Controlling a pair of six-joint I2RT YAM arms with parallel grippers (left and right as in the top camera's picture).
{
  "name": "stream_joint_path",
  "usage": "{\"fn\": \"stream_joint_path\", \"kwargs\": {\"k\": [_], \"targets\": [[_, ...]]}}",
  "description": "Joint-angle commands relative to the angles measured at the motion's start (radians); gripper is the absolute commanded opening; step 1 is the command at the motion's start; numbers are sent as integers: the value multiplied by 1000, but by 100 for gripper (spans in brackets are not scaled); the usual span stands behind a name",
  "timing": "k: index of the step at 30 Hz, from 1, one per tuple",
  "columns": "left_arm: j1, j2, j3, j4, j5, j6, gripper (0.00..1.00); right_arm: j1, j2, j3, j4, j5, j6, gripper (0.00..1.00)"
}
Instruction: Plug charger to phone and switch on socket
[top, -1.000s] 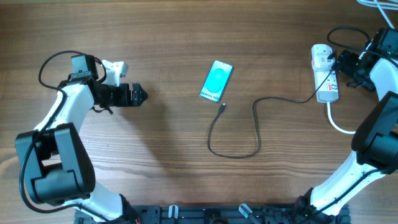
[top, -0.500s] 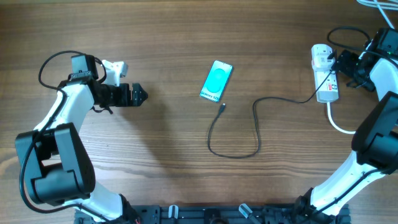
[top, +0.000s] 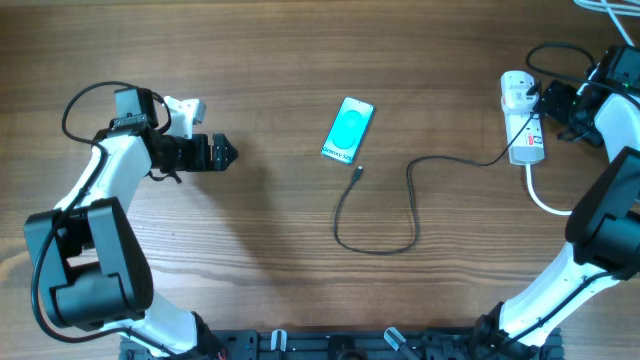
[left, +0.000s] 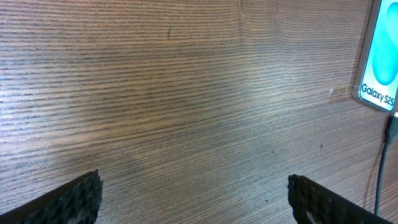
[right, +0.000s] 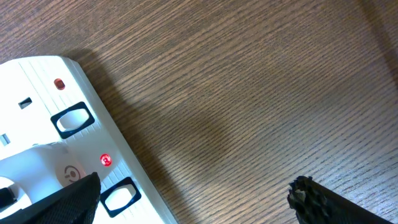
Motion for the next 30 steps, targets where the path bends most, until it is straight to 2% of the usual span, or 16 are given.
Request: {"fn": "stream_joint_path", "kwargs": {"k": [1, 22, 26, 30], "targets": [[2, -16, 8, 3, -5, 9, 100, 9, -32, -1, 9, -24, -10, 100], [2, -16, 8, 3, -5, 9, 100, 9, -31, -2, 15, -24, -10, 100], [2, -16, 8, 3, -5, 9, 100, 9, -90, -2, 16, -24, -10, 100], [2, -16, 8, 3, -5, 9, 100, 9, -259, -2, 16, -24, -10, 100]]}}
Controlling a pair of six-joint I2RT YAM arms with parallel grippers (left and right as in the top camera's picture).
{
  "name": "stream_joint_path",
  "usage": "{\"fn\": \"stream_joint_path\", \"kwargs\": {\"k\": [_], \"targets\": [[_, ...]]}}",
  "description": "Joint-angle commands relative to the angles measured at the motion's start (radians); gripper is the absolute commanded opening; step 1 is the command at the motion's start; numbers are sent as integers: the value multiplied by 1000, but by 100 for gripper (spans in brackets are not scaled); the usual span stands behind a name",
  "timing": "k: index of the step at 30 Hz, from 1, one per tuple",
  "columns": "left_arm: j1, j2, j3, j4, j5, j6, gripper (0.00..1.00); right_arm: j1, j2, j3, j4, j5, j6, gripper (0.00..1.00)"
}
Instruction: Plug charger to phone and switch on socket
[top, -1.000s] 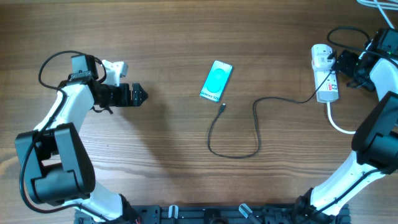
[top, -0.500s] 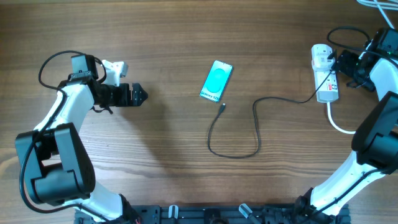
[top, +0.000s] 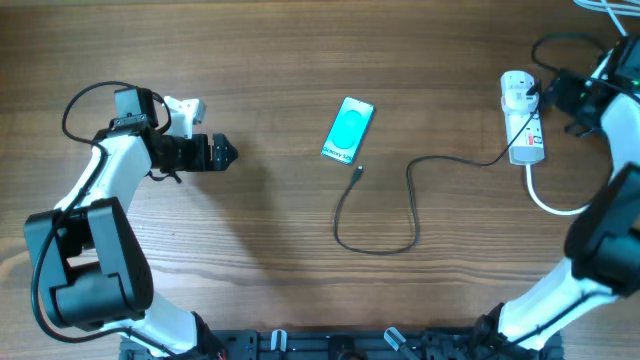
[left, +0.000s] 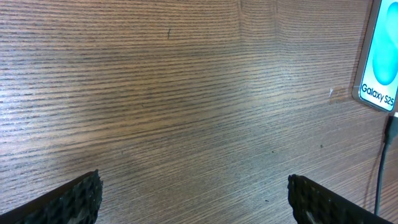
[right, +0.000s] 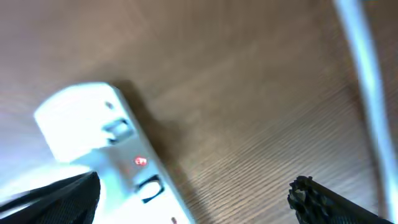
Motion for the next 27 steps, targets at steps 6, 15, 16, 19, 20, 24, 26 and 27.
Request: {"fn": "stream_joint_path", "kwargs": {"k": [6, 15, 16, 19, 20, 24, 26, 27], "targets": [[2, -16, 8, 3, -5, 9, 100, 6, -355, 4, 7, -17, -11, 100], [2, -16, 8, 3, -5, 9, 100, 6, -578, -103, 12, -17, -11, 100], [2, -16, 8, 3, -5, 9, 100, 6, -637, -167, 13, -17, -11, 100], [2, -16, 8, 3, -5, 9, 100, 34, -795, -391, 13, -17, -11, 100], [2, -16, 8, 3, -5, 9, 100, 52, -820, -442, 11, -17, -11, 100], [2, -16, 8, 3, -5, 9, 100, 83, -829, -594, 3, 126, -122, 100], [2, -16, 8, 3, -5, 9, 100, 85, -848, -630, -10, 126, -122, 100], [2, -16, 8, 3, -5, 9, 100, 97, -854, -633, -24, 119, -114, 100]]}}
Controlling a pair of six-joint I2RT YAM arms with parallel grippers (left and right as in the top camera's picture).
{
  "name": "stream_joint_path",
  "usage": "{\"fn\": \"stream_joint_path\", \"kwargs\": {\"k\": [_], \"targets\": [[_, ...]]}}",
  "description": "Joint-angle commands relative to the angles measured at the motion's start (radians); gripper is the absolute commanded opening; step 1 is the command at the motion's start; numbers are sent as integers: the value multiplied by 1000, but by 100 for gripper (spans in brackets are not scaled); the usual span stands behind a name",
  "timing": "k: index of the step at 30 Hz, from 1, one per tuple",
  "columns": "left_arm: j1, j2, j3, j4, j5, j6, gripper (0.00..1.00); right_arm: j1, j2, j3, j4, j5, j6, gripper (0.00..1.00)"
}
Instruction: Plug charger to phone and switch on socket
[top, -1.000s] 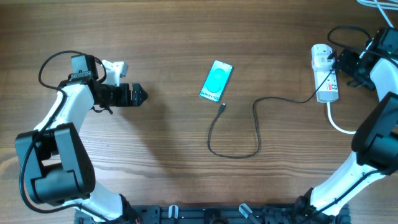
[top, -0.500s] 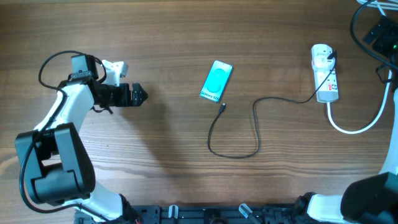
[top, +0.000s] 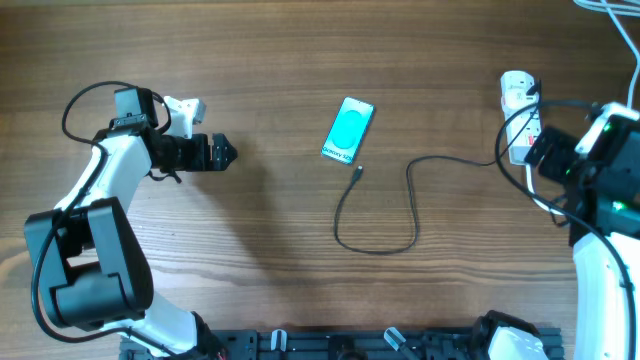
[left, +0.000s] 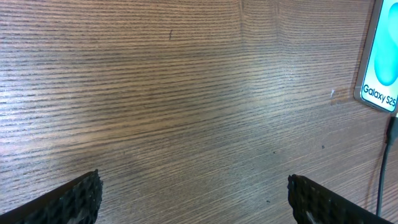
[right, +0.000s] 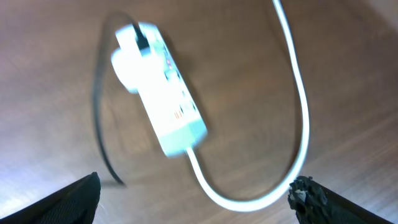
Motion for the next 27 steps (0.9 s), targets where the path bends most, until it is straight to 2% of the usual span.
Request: {"fn": "stream_joint_path", "kwargs": {"k": [1, 3, 5, 10, 18, 23, 27], "targets": [[2, -16, 8, 1, -1, 9, 100, 33, -26, -20, -6, 21, -35, 100], [2, -16, 8, 1, -1, 9, 100, 83, -26, -45, 47, -25, -95, 100], [2, -16, 8, 1, -1, 9, 100, 161, -27, -143, 209, -118, -219, 100], [2, -16, 8, 1, -1, 9, 100, 229, -60, -362, 545, -230, -244, 100], [2, -16, 8, 1, -1, 9, 100, 229, -141, -616, 630, -255, -240, 100], [2, -16, 8, 1, -1, 9, 100, 229, -209, -750, 740, -255, -133, 100], [2, -16, 8, 1, -1, 9, 100, 229, -257, -813, 736, -255, -117, 100]]}}
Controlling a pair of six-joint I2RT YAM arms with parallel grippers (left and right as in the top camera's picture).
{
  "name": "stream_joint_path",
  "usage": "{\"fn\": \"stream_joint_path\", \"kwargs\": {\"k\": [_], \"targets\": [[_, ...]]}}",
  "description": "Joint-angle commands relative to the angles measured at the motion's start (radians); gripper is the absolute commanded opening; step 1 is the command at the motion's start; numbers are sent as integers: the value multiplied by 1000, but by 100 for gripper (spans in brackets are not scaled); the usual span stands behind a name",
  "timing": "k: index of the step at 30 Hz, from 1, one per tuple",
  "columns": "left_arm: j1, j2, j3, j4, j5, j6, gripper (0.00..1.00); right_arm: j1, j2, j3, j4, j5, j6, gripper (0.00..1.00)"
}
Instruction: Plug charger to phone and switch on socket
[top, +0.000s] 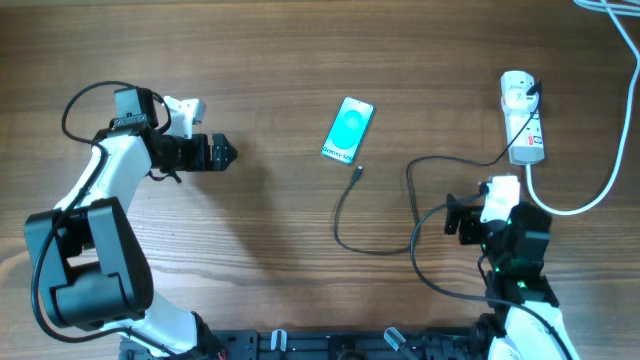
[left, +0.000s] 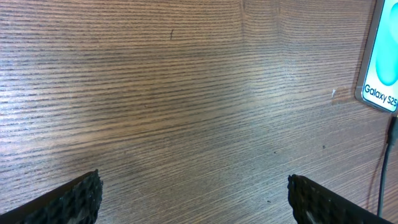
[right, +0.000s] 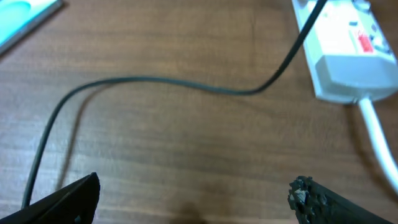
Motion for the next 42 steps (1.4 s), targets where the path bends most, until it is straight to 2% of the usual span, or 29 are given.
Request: {"fn": "stream_joint_path", "kwargs": {"k": [1, 4, 9, 17, 42], "targets": [[2, -16, 8, 1, 2, 8, 100, 4, -42, -51, 5, -21, 48, 100], [2, -16, 8, 1, 2, 8, 100, 4, -84, -87, 6, -20, 101, 100], [2, -16, 8, 1, 2, 8, 100, 53, -157, -89, -9, -16, 92, 100], [2, -16, 8, 1, 2, 8, 100, 76, -354, -89, -162, 11, 92, 100], [2, -16, 8, 1, 2, 8, 100, 76, -893, -88, -158, 10, 95, 100]]}}
